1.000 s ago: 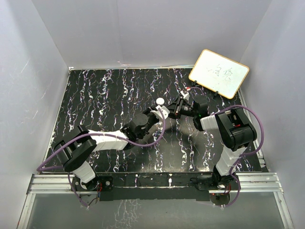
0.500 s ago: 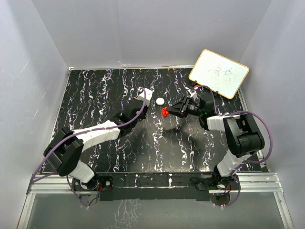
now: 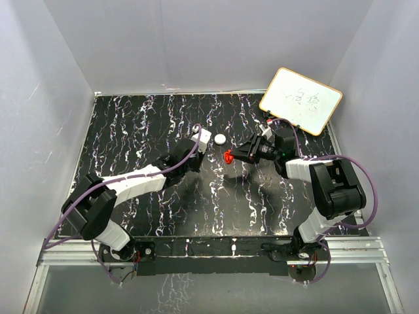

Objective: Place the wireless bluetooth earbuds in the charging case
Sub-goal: Place the earbud at the center of the board.

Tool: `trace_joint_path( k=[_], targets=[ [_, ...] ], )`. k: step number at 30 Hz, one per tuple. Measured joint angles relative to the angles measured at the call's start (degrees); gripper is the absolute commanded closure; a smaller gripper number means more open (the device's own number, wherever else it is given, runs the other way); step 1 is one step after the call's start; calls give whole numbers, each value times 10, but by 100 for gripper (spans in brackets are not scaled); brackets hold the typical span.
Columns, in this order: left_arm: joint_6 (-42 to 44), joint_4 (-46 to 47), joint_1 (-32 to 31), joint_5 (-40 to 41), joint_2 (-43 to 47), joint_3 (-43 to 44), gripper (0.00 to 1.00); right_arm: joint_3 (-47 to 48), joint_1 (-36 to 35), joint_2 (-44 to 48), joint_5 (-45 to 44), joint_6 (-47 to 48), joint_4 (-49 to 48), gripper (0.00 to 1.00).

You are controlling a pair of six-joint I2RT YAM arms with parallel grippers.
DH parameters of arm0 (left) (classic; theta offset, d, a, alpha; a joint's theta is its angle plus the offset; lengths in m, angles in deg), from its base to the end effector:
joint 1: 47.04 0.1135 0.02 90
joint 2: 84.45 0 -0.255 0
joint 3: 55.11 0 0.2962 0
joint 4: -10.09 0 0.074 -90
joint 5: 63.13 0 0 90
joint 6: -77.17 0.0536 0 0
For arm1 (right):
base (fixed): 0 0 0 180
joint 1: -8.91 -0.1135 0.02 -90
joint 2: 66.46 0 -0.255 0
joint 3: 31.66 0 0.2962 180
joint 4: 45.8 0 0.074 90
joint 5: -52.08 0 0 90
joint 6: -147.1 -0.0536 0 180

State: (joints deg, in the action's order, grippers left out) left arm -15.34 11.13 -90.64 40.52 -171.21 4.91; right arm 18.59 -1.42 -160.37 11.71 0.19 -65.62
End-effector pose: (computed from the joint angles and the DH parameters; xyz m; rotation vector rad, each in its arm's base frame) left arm 0.2866 -0.2555 0.1801 0.5640 1.9359 -0.2735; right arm 0.3381 0.1031 0.1195 0.2500 2.1850 1.5704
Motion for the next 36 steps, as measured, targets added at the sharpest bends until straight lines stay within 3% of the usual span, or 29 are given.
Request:
trace_joint_path(
  k=[26,36],
  targets=[
    [20,9,21,-22,-49,-45,84,0,0,0,1,15,10,100],
    [21,9,30,-43,-50,-45,80,38,1,-36,58,52,30,100]
  ],
)
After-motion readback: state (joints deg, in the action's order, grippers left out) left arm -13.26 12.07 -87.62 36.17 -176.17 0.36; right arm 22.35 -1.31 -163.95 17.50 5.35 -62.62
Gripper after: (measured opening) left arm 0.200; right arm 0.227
